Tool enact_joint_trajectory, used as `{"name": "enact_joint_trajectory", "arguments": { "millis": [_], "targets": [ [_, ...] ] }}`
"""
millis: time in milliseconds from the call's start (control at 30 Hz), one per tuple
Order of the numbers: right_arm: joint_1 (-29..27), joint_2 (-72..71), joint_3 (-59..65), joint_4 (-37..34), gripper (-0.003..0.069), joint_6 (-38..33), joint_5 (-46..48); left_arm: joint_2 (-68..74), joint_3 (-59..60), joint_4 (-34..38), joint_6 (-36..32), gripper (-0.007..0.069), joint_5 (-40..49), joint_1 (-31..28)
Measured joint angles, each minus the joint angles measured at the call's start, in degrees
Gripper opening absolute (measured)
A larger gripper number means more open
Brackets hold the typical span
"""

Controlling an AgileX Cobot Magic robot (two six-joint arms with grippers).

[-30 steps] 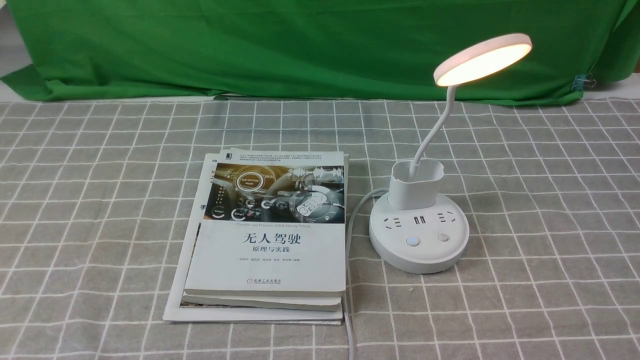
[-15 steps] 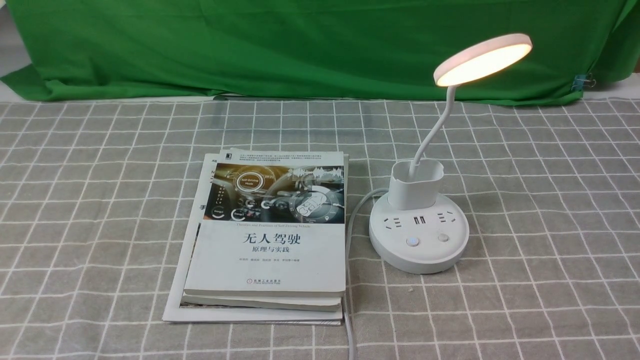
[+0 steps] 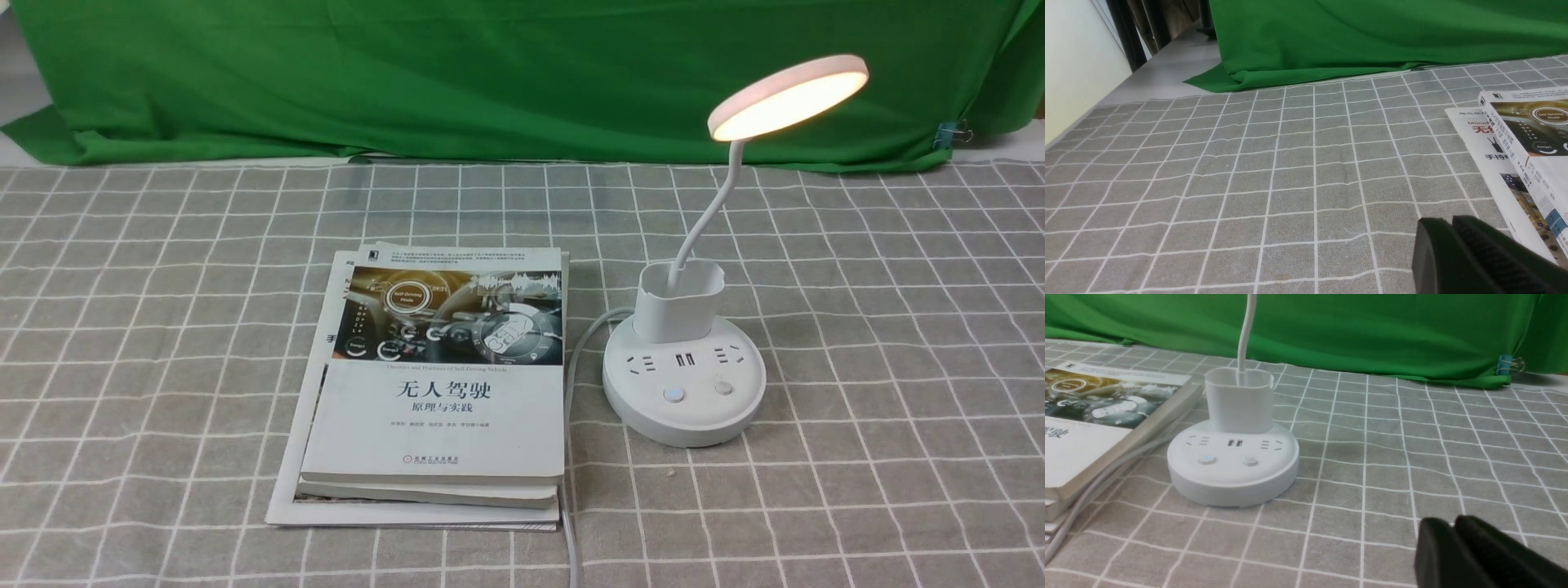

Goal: Turn on the desk lamp on the grey coffee tablecloth with your hand.

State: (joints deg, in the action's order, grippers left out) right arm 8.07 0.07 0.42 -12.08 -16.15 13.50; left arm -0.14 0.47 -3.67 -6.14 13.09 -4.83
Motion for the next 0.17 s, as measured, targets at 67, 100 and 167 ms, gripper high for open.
{"name": "enact_joint_trajectory", "arguments": {
  "millis": [67,100,167],
  "targets": [
    [0.00,0.00,0.00,0.00,0.0109,0.00,0.00,0.00,0.00,0.00,0.00,0.0019,0.00,0.00],
    [0.00,0.00,0.00,0.00,0.0111,0.00,0.00,0.00,0.00,0.00,0.00,0.0019,0.00,0.00],
    [0.00,0.00,0.00,0.00,0.0118,0.00,0.00,0.00,0.00,0.00,0.00,0.0019,0.00,0.00]
  ]
}}
